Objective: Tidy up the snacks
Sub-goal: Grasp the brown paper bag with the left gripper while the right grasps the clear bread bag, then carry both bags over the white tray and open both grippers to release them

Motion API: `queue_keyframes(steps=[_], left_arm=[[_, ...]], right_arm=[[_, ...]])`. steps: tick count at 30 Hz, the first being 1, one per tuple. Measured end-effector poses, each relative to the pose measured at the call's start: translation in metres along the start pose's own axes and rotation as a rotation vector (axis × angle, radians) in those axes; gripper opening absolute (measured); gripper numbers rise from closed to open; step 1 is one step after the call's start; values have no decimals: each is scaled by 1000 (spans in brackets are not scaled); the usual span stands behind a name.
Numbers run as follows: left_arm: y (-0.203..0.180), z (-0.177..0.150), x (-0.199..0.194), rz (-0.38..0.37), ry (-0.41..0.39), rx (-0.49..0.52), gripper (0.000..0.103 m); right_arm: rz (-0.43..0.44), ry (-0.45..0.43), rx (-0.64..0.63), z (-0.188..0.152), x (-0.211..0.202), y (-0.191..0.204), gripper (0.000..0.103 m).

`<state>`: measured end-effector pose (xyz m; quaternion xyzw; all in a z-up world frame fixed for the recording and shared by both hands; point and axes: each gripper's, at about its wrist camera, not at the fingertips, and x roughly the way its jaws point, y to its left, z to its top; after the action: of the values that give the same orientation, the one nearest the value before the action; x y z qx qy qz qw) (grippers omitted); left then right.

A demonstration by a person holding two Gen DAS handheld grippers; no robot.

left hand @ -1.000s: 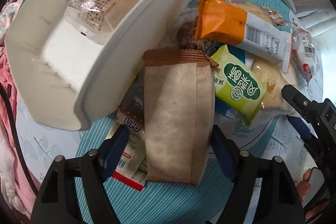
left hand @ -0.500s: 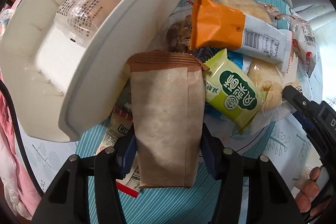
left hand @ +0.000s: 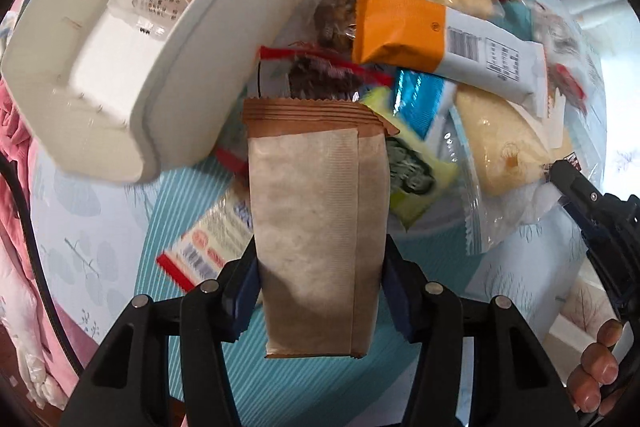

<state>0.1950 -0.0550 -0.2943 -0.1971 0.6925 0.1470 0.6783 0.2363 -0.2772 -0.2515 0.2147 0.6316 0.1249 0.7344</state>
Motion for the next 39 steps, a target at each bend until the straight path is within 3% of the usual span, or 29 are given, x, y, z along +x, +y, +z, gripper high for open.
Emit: queue_keyframes(steps=[6,14,17,27,39], left_arm=[[-10,-18,-18,-22,-5,66,53],[-20,-53,-54,-40,-45,164,53],[-24,-78,-73,-49,-66,209,53],[-17,-114,-138,-70,-146,289,53],[9,-120,-201,-125,-198,290,53]], right_arm=[[22,-7,60,-17,-22,-13,11],[58,-97,29,-40,-68,-12,10],[67,-134,0,-49,-84,-12,10],[113,-263,-148,-76,-133,3,7],[106,-373,-311,-103,-159,34,7]])
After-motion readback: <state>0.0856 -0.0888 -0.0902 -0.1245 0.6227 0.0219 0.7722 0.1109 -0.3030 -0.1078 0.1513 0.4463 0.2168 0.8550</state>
